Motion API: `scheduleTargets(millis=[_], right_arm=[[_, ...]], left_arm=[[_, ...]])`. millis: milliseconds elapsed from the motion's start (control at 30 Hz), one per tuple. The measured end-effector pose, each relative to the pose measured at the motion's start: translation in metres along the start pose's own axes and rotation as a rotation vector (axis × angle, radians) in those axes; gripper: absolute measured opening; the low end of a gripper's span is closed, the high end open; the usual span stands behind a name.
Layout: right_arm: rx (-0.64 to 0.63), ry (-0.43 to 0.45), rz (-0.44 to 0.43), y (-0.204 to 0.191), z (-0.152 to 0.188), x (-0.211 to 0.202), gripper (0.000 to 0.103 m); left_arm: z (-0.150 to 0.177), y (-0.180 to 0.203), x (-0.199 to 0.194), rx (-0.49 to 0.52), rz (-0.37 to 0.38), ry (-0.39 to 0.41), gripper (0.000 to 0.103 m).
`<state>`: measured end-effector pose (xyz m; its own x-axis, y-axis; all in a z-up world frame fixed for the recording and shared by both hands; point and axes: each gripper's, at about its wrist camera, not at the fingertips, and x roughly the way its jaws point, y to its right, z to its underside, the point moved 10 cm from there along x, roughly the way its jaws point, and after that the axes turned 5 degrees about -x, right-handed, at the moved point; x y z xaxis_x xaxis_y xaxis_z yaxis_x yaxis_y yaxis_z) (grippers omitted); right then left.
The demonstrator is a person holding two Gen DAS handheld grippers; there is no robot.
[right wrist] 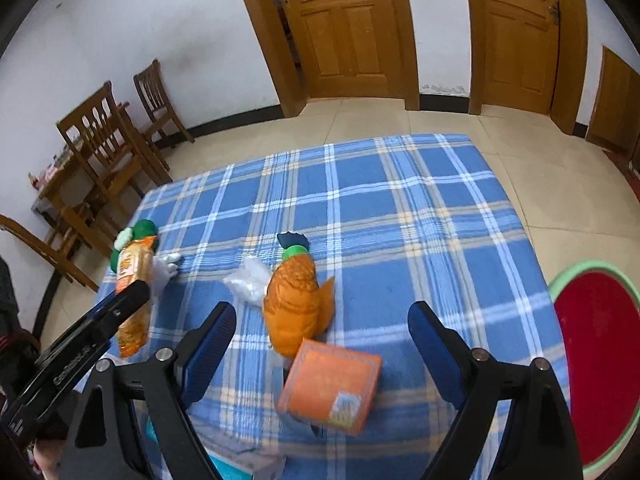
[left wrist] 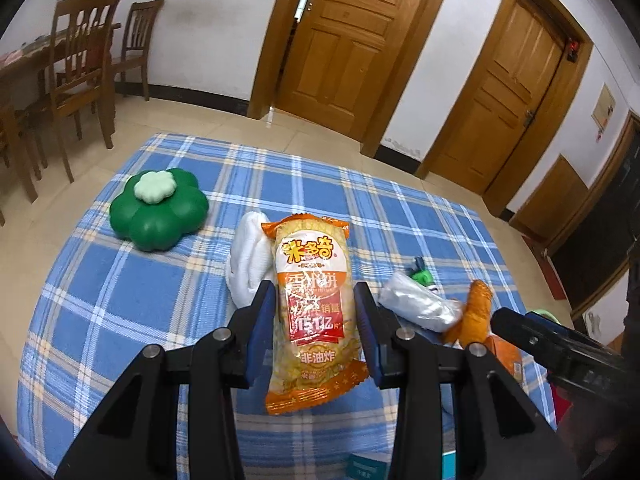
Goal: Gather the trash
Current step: 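Grasp the orange-and-white snack bag with the left gripper, then grasp the orange foam fruit net with the right gripper while the left gripper holds the bag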
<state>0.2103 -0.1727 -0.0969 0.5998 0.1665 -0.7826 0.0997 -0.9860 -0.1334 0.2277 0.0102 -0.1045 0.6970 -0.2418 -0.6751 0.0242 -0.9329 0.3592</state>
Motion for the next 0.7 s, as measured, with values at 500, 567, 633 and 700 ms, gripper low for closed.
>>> scheduleTargets(millis=[500, 567, 633, 700], right_arm=[[0.006, -0.040, -0.003, 0.004, 0.004, 0.023, 0.042], [0.007, -0.031, -0.002, 0.003, 0.003, 0.021, 0.038], [0.012, -0.026, -0.008, 0.004, 0.002, 0.020, 0.035], [0.014, -0.021, -0.015, 0.006, 0.002, 0.017, 0.033]], left_arm=[[0.005, -0.011, 0.009, -0.047, 0.026, -0.011, 0.040], [0.006, -0.010, 0.008, -0.049, 0.031, -0.012, 0.040], [0.007, -0.008, 0.007, -0.049, 0.037, -0.014, 0.040], [0.008, -0.007, 0.006, -0.049, 0.041, -0.016, 0.040]])
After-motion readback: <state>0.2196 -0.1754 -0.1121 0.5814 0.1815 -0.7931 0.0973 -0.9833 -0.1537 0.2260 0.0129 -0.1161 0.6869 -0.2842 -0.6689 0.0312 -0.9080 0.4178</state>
